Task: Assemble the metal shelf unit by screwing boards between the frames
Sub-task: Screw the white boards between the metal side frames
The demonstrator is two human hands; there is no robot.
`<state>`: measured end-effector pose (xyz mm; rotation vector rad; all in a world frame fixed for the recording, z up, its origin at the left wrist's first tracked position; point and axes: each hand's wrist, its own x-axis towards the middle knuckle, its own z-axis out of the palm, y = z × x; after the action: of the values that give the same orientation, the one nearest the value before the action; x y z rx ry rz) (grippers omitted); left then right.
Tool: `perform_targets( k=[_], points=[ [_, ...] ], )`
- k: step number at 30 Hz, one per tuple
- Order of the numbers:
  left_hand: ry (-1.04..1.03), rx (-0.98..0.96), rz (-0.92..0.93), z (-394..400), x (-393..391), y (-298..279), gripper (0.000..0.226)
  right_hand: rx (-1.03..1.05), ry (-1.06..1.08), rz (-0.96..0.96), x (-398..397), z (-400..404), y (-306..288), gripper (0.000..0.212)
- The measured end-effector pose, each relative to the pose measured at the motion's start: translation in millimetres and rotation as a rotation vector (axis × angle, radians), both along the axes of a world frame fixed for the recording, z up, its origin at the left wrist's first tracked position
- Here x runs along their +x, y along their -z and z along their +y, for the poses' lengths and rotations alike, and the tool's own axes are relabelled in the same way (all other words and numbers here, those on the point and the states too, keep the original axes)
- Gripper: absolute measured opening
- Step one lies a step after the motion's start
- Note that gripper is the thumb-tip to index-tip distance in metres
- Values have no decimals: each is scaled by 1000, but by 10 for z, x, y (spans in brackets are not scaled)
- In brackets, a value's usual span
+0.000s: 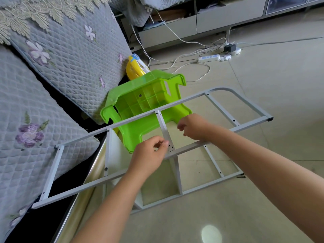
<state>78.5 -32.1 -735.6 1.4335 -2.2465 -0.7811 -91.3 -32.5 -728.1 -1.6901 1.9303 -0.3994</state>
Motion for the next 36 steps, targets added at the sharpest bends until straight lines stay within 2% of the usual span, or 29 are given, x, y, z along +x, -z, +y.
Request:
perform_targets(
  k=[2, 5, 8, 10, 14, 18, 23, 25, 27, 28, 30, 32, 33, 36],
  points=[
    [-102, 152, 54, -79, -58, -31, 19, 33, 16, -43, -17, 33, -14, 44],
    [-315, 455, 242, -250, -153, -86, 18, 111, -68, -102, 3, 82, -18, 54],
    [-456, 509, 357, -465, -213, -163, 16, 139, -116, -77, 10, 84, -12, 57],
    [-476, 493, 346, -583, -254, -179, 23, 149, -145, -48, 16, 92, -49, 57],
    [-416, 460, 202, -663, -453, -149, 35, 164, -216, 45, 26, 126, -118, 58],
    [-327, 279, -137, -614, -612, -103, 32, 245, -291, 113, -5, 160, -123, 60],
    [-297, 253, -222, -628, -626, -22, 18, 233, -293, 195, -236, 283, -207, 46],
    [-282, 230, -276, -649, -620, -34, 6, 102, -247, 321, -460, 350, -304, 42],
    [-268, 232, -339, -658, -615, -62, 6, -100, -181, 500, -762, 375, -302, 40],
    [-254, 237, -372, -670, -607, -57, 9, -129, -135, 578, -899, 384, -277, 42],
    [-229, 223, -428, -675, -606, -64, 18, 12, -60, 660, -1044, 408, -215, 47],
    [-205, 208, -478, -662, -603, -78, 19, 132, -72, 642, -1053, 439, -129, 61],
    [-192, 195, -511, -648, -588, -90, 21, 123, -86, 596, -1038, 476, -119, 60],
    [-162, 157, -631, -589, -471, -110, 33, 133, -170, 513, -1027, 647, -190, 38]
  ],
)
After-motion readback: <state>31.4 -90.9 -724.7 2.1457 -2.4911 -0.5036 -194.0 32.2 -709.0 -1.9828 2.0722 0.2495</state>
